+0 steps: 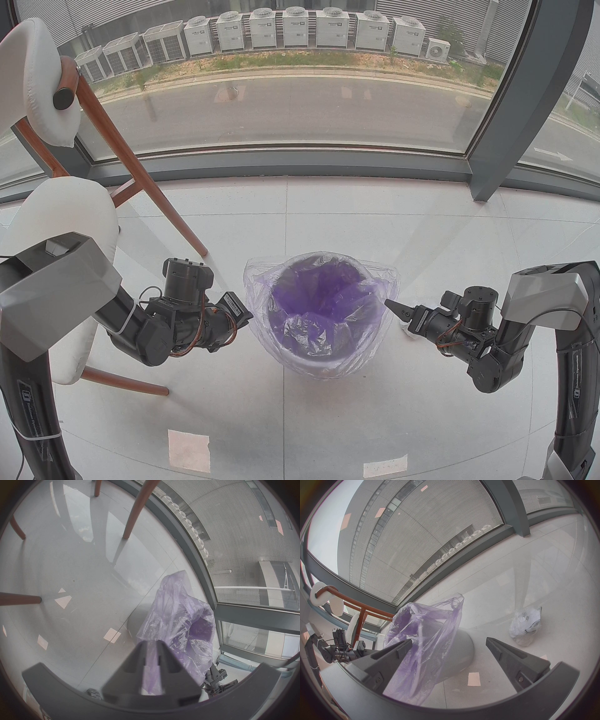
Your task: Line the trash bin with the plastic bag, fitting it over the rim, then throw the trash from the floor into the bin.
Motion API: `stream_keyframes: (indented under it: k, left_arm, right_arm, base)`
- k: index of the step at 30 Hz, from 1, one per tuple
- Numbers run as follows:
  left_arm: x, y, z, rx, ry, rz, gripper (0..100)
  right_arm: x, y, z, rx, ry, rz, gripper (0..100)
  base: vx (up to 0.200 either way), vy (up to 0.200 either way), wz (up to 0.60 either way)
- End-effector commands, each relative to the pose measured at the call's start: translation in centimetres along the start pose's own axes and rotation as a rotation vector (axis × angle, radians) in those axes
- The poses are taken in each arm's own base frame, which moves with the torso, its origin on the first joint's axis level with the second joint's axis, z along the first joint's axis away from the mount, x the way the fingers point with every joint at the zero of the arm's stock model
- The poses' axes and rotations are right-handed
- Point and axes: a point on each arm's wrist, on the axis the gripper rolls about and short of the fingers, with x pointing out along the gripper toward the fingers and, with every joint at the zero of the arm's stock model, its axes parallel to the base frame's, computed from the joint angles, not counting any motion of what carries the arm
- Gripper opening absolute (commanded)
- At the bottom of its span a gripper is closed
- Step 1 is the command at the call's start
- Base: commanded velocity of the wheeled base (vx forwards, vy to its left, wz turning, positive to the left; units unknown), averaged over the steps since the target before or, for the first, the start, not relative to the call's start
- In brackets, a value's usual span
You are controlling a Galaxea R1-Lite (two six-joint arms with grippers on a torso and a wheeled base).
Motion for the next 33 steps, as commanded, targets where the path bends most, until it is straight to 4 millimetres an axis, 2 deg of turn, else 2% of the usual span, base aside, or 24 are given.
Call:
stream_keyframes:
  k: [1, 9, 15, 16, 20, 27, 28, 33]
  left_arm:
    - [0.3, 0.6, -0.2, -0.016, 0.009, 0.016, 0]
    - [0.4, 1.4, -1.3, -0.033, 0.035, 0.046, 0]
    - [0.1, 1.2, -0.8, -0.042, 0.027, 0.032, 0]
    - [-0.3, 0.4, -0.3, -0.036, 0.004, -0.005, 0]
    - [-1.0, -0.7, -0.2, -0.022, -0.015, -0.054, 0]
    - [-1.3, -1.2, -0.4, -0.013, -0.005, -0.076, 0]
    - [-1.3, -1.2, -0.5, -0.010, 0.001, -0.080, 100]
    - [-0.8, -1.4, -0.4, 0.003, -0.008, -0.082, 100]
  right_arm:
    - [0.0, 0.0, -0.3, 0.001, 0.011, -0.001, 100]
    - [0.2, -0.3, -1.9, 0.000, 0.058, -0.013, 100]
    - [0.5, -0.8, -2.4, 0.000, 0.070, -0.022, 100]
    - [0.5, -0.9, -2.5, -0.001, 0.066, -0.019, 100]
    - [0.5, -0.9, -2.6, -0.002, 0.067, -0.018, 100]
    - [0.5, -0.8, -2.5, -0.003, 0.059, -0.020, 100]
    - [0.5, -0.8, -2.4, -0.004, 0.053, -0.027, 100]
    - [0.6, -0.8, -2.4, -0.007, 0.034, -0.034, 100]
  base:
    - [0.000, 0.000, 0.00]
    - [0.000, 0.000, 0.00]
    - [0.000, 0.000, 0.00]
    - [0.000, 0.000, 0.00]
    - [0.000, 0.000, 0.00]
    - [0.000, 0.000, 0.00]
    - [0.000, 0.000, 0.00]
    - [0.000, 0.000, 0.00]
